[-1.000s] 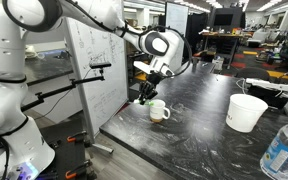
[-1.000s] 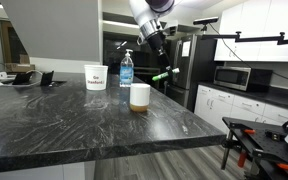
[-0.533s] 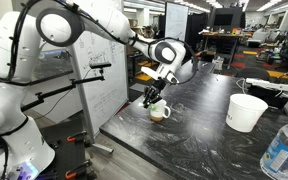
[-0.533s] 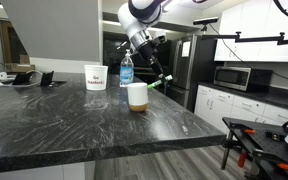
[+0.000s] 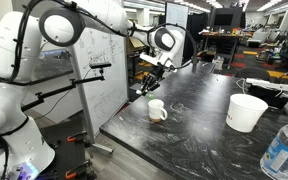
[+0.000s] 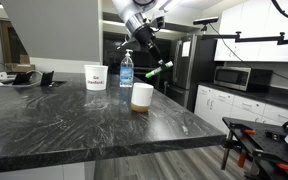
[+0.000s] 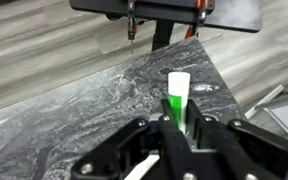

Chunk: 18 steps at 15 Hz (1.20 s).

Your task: Put the green marker inside the white and brown mug

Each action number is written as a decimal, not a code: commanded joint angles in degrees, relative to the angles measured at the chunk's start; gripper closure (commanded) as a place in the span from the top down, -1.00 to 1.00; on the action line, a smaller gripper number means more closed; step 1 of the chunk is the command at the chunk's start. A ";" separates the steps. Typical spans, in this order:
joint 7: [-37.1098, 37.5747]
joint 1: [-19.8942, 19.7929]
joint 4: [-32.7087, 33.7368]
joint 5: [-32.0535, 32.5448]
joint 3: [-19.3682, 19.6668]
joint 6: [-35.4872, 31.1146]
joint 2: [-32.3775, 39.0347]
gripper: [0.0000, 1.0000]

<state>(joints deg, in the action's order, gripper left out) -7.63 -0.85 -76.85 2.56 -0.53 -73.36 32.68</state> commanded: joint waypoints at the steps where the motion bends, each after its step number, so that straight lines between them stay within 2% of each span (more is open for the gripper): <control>1: 1.44 0.17 3.17 -0.66 -0.10 2.88 1.31 -0.90; 12: 2.03 -2.14 10.67 -3.20 0.39 7.74 10.08 -0.90; 16: 4.20 -3.35 13.15 -6.91 0.26 4.22 12.54 -0.88; 17: 4.30 -3.50 13.18 -7.76 0.13 2.65 12.59 -0.09; 18: 4.58 -3.58 13.37 -8.53 0.13 1.31 12.69 -0.08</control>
<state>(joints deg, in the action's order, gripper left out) -5.17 -4.00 -65.77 -3.36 -0.20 -70.14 44.29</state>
